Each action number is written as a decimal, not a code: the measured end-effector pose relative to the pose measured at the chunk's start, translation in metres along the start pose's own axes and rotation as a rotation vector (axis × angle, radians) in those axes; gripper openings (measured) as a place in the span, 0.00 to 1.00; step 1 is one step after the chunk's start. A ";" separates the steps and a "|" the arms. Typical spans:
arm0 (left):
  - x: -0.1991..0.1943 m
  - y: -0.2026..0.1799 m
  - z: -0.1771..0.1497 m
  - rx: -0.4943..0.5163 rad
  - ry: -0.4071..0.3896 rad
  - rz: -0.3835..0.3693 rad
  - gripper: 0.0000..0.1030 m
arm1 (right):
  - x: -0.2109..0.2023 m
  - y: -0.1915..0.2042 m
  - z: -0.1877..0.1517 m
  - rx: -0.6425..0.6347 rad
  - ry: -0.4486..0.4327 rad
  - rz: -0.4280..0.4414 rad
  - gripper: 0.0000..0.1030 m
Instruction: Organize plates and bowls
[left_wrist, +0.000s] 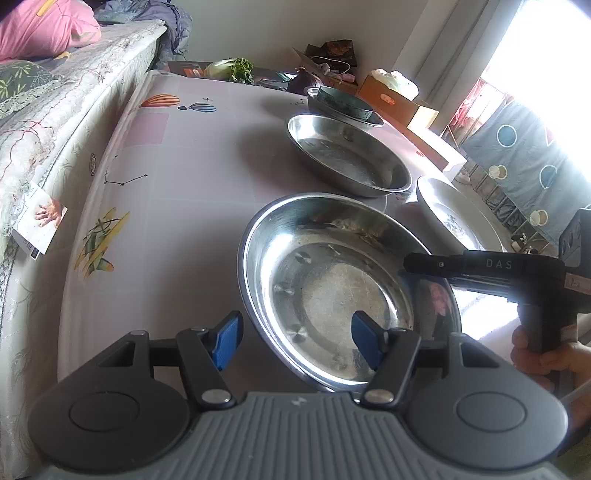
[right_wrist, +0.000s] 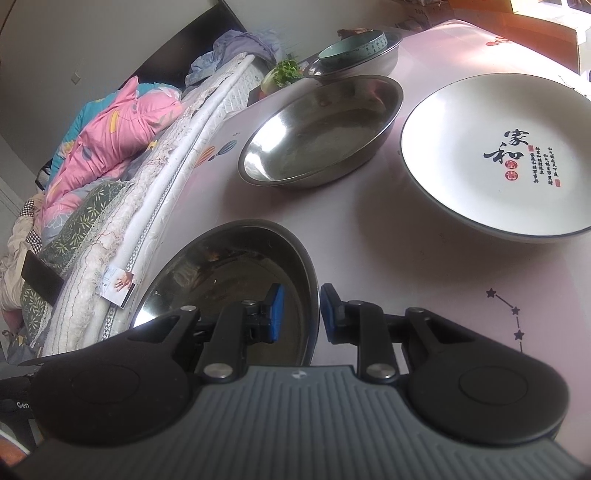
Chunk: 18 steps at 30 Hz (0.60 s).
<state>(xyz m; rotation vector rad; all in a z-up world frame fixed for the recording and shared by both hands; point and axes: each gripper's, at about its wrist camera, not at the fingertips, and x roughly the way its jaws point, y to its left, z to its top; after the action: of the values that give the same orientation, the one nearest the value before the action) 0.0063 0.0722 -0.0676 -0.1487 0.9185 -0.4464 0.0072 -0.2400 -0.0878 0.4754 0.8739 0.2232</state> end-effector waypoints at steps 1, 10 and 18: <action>0.001 0.000 0.000 -0.001 0.001 0.002 0.63 | 0.000 0.000 0.000 0.002 0.000 0.001 0.22; 0.011 -0.006 0.003 0.035 0.000 0.049 0.63 | 0.000 -0.002 -0.005 0.010 0.007 0.004 0.22; 0.020 -0.012 0.003 0.068 0.015 0.085 0.62 | 0.000 -0.001 -0.009 -0.002 0.006 0.004 0.22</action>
<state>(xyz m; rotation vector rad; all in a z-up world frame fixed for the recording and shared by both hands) 0.0155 0.0528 -0.0762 -0.0444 0.9194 -0.3995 -0.0001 -0.2383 -0.0937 0.4746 0.8786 0.2292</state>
